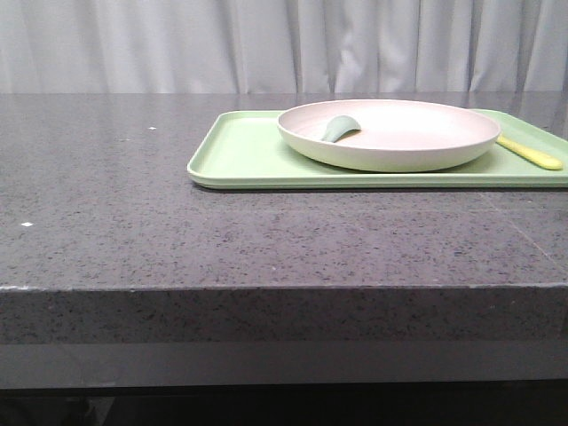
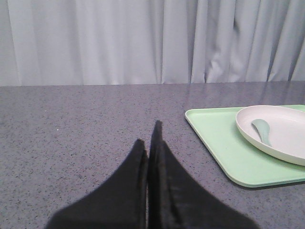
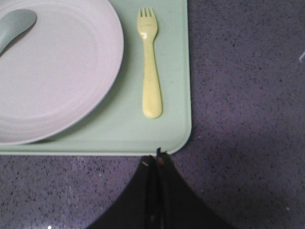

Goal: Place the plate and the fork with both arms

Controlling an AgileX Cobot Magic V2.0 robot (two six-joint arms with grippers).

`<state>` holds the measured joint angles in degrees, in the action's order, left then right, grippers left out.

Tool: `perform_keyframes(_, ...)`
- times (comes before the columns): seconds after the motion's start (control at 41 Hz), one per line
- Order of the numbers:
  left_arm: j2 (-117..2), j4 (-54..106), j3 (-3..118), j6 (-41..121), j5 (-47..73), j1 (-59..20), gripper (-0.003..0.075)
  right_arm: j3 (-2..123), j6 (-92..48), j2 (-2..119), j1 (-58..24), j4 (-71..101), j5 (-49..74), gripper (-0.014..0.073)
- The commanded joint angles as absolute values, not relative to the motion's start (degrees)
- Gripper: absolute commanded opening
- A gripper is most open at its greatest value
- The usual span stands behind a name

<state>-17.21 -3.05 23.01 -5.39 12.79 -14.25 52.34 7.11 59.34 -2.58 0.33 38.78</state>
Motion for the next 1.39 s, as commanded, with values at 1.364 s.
perform_keyframes(1.364,-17.65,-3.02,24.65,-6.05,8.0,-14.08,-0.0018,18.08,6.33,-1.29,-2.58,-1.91,16.12,-0.0117)
